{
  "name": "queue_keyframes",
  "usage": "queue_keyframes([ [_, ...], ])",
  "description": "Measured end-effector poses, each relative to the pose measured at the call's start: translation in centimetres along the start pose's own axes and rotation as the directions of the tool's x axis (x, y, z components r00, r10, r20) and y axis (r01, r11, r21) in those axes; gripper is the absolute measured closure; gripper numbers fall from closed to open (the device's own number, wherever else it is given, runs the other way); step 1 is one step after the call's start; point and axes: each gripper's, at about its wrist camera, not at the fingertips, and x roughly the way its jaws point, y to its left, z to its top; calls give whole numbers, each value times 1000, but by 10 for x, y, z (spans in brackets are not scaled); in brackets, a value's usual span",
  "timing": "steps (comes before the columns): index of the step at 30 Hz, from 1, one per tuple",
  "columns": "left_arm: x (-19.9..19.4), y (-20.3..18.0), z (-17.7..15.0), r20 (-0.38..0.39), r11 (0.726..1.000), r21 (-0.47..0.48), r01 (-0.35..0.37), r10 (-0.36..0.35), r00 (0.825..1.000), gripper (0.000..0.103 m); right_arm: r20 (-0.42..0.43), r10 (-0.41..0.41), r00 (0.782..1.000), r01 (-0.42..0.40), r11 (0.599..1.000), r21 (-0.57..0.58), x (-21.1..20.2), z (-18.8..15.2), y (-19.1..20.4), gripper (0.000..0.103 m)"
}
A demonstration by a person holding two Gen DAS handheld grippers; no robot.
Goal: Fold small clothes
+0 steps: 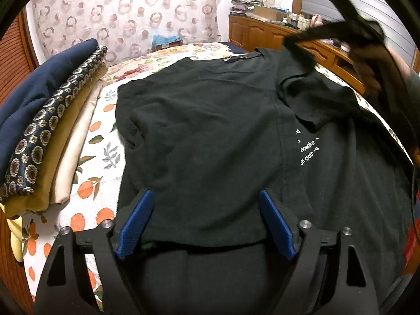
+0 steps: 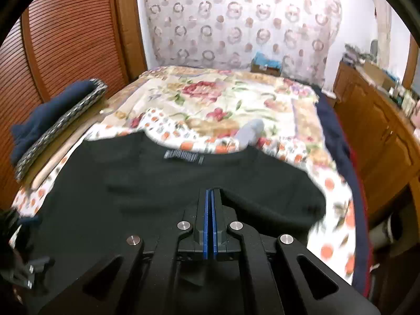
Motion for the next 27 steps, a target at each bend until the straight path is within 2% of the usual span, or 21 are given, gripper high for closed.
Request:
queue_keyframes([
  [6,3,-2,1,-4,1000,8,6,-6,1000,12,31,-41,999,40,999,33,23,28,-4,101],
  [10,3,-2,1,-3,1000,8,6,-6,1000,12,54,-39,998,37,998,50,23,31,3,101],
  [12,3,-1,1,-4,1000,8,7,-7,1000,12,49,-21,999,18,998,63,25,24,1,99],
  [14,4,-1,2,-4,1000,8,7,-7,1000,12,16,-44,999,43,997,61,25,16,1,82],
  [17,4,-2,1,-4,1000,8,6,-6,1000,12,-14,-25,1000,25,999,45,20,-2,0,74],
  [18,3,-2,1,-3,1000,9,6,-6,1000,12,-29,-29,999,30,999,41,20,-11,-1,67],
  [23,4,-2,1,-3,1000,9,6,-6,1000,12,-77,-11,997,14,999,39,15,-46,-6,64],
  [27,4,-2,1,-3,1000,8,6,-6,1000,12,-108,28,994,-19,996,87,15,-61,-20,64],
])
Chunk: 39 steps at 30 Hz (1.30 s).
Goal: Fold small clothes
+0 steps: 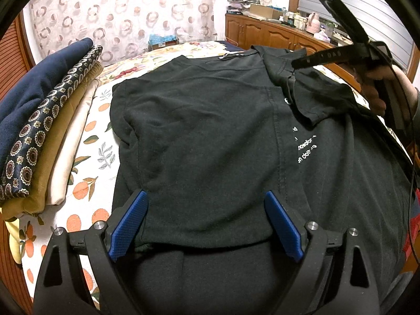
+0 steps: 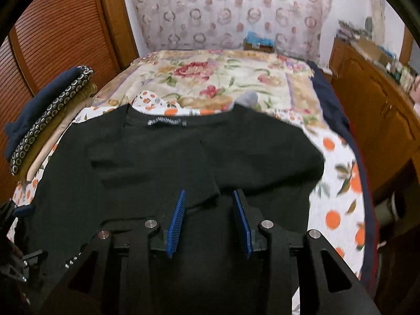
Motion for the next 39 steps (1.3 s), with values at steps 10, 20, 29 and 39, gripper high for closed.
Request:
queue_keyframes([
  [10,0,0,0,0,1000,0,1,-1,1000,12,10,76,997,-75,996,-54,9,26,14,101],
  [20,0,-1,0,-1,1000,0,0,0,1000,12,172,124,977,-95,981,-166,-39,59,42,45],
  [29,1,0,1,1,1000,-2,-4,4,1000,12,98,-81,992,92,989,-114,-21,12,-15,45],
  [39,-23,28,32,109,993,-65,-94,100,989,12,10,-106,994,106,994,31,28,8,-73,45],
])
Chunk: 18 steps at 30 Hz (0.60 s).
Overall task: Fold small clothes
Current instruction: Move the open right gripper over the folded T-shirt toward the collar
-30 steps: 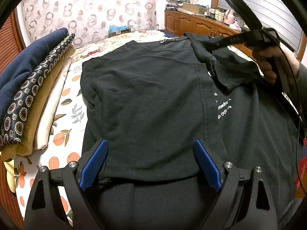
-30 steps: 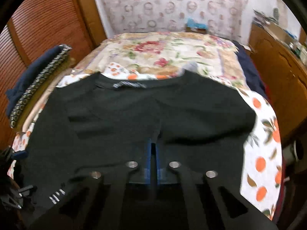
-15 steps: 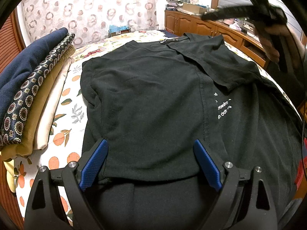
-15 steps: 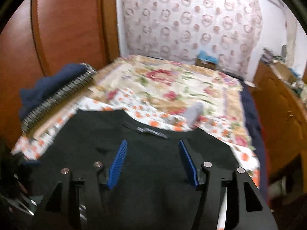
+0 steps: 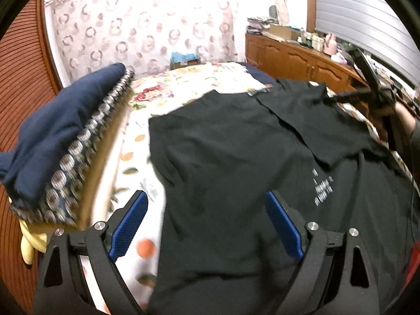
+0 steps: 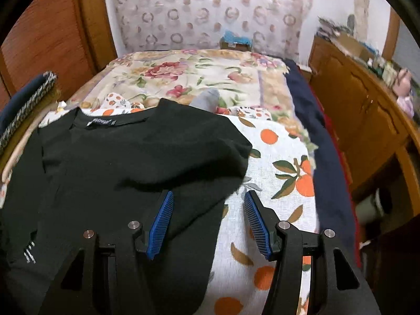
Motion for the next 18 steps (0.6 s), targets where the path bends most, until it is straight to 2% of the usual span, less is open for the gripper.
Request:
queue_keyframes([
  [2,8,13,10,-6,1000,-17,-16,16,1000,12,15,24,1000,-24,1000,17,2,4,-2,45],
  [6,26,33,28,-16,998,-47,-42,41,999,13,40,7,999,-6,1000,-19,1,5,1,45],
  [8,37,42,34,-34,996,-69,-49,46,998,23,53,8,999,-6,999,-38,2,1,3,45],
  [11,52,47,42,-62,995,-89,-45,39,997,34,49,2,999,0,999,-53,3,-5,3,45],
  [14,63,45,48,-83,994,-87,-63,56,995,38,49,4,999,-1,998,-55,2,-6,1,44],
  [18,79,47,54,-121,992,-94,-83,72,990,38,48,2,999,1,998,-57,2,-5,2,44],
])
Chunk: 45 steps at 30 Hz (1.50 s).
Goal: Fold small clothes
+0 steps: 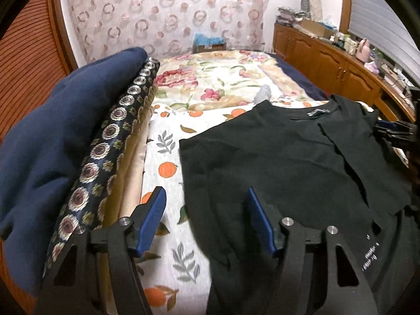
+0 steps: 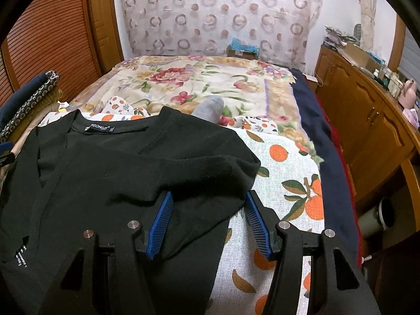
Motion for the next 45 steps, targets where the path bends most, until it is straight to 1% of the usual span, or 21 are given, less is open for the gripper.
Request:
queue_keyframes([
  [3,10,-3,2,-27,1000,12,-13,13,1000,38,0,0,1000,0,1000,-2,-2,-1,-1,44],
  [6,16,-2,4,-40,1000,8,-8,8,999,38,-1,-3,1000,3,1000,-4,-2,0,0,45],
  [12,20,1,5,-57,999,-17,28,-29,998,39,0,-3,1000,3,1000,-5,-2,0,-1,45],
  [13,20,2,5,-54,998,-20,54,-55,997,48,0,-3,1000,3,1000,-5,-2,-1,-1,45],
  [14,19,2,5,-55,996,-24,90,-91,994,63,1,3,1000,-3,1000,-6,-2,0,0,55],
  [15,19,1,6,-53,994,-17,106,-107,993,73,4,26,1000,-26,1000,-16,-3,0,1,82],
  [16,17,-3,8,-61,994,12,111,-110,992,91,9,78,997,-77,996,-45,-4,0,5,91],
  [17,14,-6,11,-62,992,33,121,-119,991,93,8,111,994,-110,991,-82,-4,1,10,92],
  [19,3,-6,15,-25,994,53,99,-98,995,94,8,74,997,-72,986,-150,-4,2,19,93],
  [20,-3,-4,17,-6,994,55,91,-91,996,94,1,66,998,-64,985,-160,-4,3,20,93],
  [22,-19,7,21,47,995,31,90,-92,995,95,13,47,999,-44,987,-153,-9,7,19,93],
  [24,-29,15,22,85,996,19,83,-85,993,95,45,31,999,-24,990,-142,-17,10,16,93],
  [26,-40,25,21,126,995,-4,96,-95,988,96,76,23,997,-14,994,-110,-26,13,11,94],
  [28,-49,31,19,149,995,-16,96,-92,985,96,99,3,995,6,996,-92,-32,13,12,94],
  [29,-51,32,19,157,994,-18,110,-106,982,96,105,0,994,9,996,-89,-34,12,16,94],
  [33,-70,29,11,197,989,-5,149,-145,970,97,165,33,986,-19,996,-87,-50,2,29,94],
  [35,-85,23,4,222,984,8,177,-175,959,97,212,47,976,-31,996,-82,-68,-2,35,94],
  [38,-115,17,-12,262,979,39,202,-205,943,97,256,81,963,-62,995,-83,-95,-15,40,94],
  [42,-153,14,-42,306,971,68,227,-237,922,97,312,125,942,-101,991,-93,-137,-48,46,94],
  [45,-180,19,-75,330,968,75,241,-252,910,97,340,150,928,-127,988,-89,-165,-83,44,94],
])
